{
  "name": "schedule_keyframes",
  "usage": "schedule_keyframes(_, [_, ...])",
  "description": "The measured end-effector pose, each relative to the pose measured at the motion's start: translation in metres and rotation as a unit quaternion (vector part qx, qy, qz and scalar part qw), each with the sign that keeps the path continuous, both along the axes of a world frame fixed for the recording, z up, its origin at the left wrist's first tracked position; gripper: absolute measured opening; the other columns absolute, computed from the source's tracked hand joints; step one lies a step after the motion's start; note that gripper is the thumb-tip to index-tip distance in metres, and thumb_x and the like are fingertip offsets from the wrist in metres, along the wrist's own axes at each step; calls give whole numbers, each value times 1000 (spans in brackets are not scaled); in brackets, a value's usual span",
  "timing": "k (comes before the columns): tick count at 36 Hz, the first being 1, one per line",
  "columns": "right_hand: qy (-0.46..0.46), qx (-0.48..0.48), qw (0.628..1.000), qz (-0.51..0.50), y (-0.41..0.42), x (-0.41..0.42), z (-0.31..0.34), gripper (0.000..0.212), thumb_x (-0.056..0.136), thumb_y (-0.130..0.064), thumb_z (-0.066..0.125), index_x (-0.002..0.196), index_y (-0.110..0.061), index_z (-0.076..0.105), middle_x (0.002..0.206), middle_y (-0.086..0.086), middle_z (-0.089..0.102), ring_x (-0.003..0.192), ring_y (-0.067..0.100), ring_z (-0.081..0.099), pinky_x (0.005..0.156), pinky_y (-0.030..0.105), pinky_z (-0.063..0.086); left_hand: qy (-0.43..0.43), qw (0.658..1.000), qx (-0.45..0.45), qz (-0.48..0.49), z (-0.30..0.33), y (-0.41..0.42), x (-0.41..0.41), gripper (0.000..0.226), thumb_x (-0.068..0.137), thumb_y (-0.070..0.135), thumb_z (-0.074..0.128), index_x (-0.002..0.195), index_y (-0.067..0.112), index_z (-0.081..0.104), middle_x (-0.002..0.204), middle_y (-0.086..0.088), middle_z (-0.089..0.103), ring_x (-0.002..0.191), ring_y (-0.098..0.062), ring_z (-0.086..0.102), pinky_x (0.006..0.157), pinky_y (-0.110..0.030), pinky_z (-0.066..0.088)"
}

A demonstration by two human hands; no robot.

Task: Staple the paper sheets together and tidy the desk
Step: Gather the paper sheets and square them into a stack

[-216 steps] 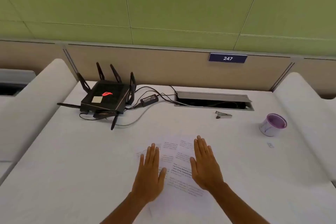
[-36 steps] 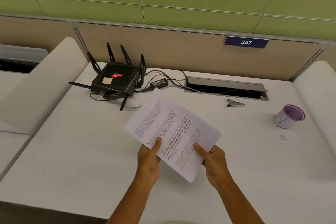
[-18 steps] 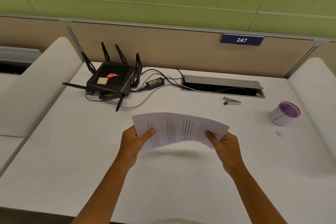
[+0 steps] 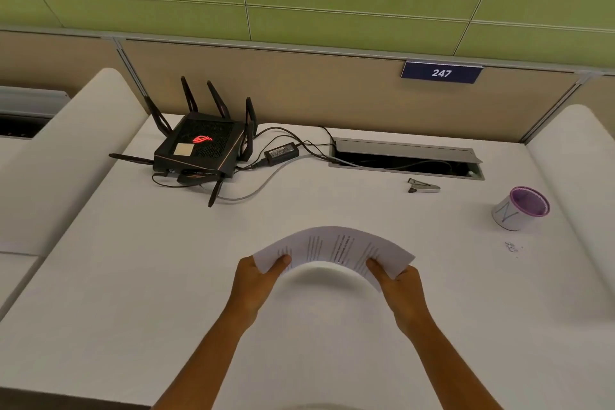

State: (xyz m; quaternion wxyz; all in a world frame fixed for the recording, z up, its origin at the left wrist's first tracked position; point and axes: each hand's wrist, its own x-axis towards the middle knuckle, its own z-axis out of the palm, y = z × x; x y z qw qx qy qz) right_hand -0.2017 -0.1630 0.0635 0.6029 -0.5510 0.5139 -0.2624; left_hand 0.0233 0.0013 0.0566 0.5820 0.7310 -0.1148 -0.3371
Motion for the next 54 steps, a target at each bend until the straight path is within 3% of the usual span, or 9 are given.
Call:
schedule_keyframes(7, [42, 22, 998, 40, 3, -4, -19, 28, 92, -20, 77, 117, -28, 67, 107, -4, 75, 100, 16, 71, 74, 23, 57, 9, 999, 30, -13, -14, 4, -11, 29, 96, 23, 78, 122, 25, 66, 104, 5, 72, 96, -16, 70, 69, -18, 61])
schedule_keyframes(12, [51, 15, 997, 49, -12, -9, -9, 24, 85, -22, 85, 107, -22, 77, 99, -5, 81, 93, 14, 76, 75, 23, 59, 46, 998, 22, 29, -10, 7, -6, 15, 95, 29, 79, 107, 22, 74, 99, 3, 79, 95, -19, 75, 68, -25, 59])
schedule_keyframes(19, [-32, 60, 988, 141, -34, -16, 12, 35, 87, -16, 81, 120, -9, 74, 112, 7, 80, 103, 26, 77, 93, 45, 62, 69, 997, -7, 39, -7, 21, 5, 25, 97, 28, 76, 120, 21, 73, 105, 6, 82, 99, -17, 76, 73, -26, 60])
schedule_keyframes(25, [-133, 143, 975, 105, -25, -7, 13, 37, 94, -11, 70, 130, -4, 66, 122, 19, 74, 112, 39, 72, 98, 55, 58, 105, 992, -43, 48, -3, 26, -3, 23, 97, 23, 74, 121, 23, 73, 105, 9, 84, 103, -18, 78, 71, -23, 63])
schedule_keyframes(29, [-173, 164, 969, 66, -6, 5, 9, 33, 94, -10, 69, 126, -1, 68, 125, 23, 72, 114, 43, 70, 101, 59, 54, 155, 981, -87, 74, 0, 24, -18, 33, 97, 21, 74, 130, 25, 71, 121, 4, 81, 113, -18, 76, 94, -40, 60])
schedule_keyframes(40, [-58, 66, 994, 70, 13, 29, 23, 28, 94, -10, 73, 121, -17, 71, 114, 1, 79, 99, 22, 78, 84, 50, 65, 193, 972, -103, 83, 1, 23, -39, 38, 92, 11, 77, 128, 24, 71, 119, 0, 82, 110, -21, 76, 74, -28, 66])
schedule_keyframes(45, [-19, 37, 995, 87, -8, 23, 36, 25, 95, -10, 72, 119, -16, 73, 108, -3, 81, 96, 20, 79, 86, 47, 64, 123, 990, -66, -20, 13, 27, -3, 43, 97, 24, 74, 138, 37, 69, 130, 6, 78, 122, -19, 73, 98, -40, 60])
schedule_keyframes(49, [-11, 9, 994, 109, -15, 25, 46, 21, 96, -12, 71, 114, -21, 76, 104, -8, 81, 95, 17, 78, 84, 38, 64, 67, 992, -49, -92, 32, 8, 10, 44, 97, 18, 76, 138, 29, 64, 121, 7, 81, 114, -21, 77, 94, -43, 65])
schedule_keyframes(54, [-22, -43, 992, 115, -11, 28, 58, 25, 97, -9, 69, 110, -30, 77, 102, -15, 80, 93, 6, 76, 74, 20, 61, -2, 993, -78, -88, 60, -22, 9, 30, 95, 17, 80, 121, 29, 73, 110, 13, 83, 99, -9, 80, 82, -28, 66])
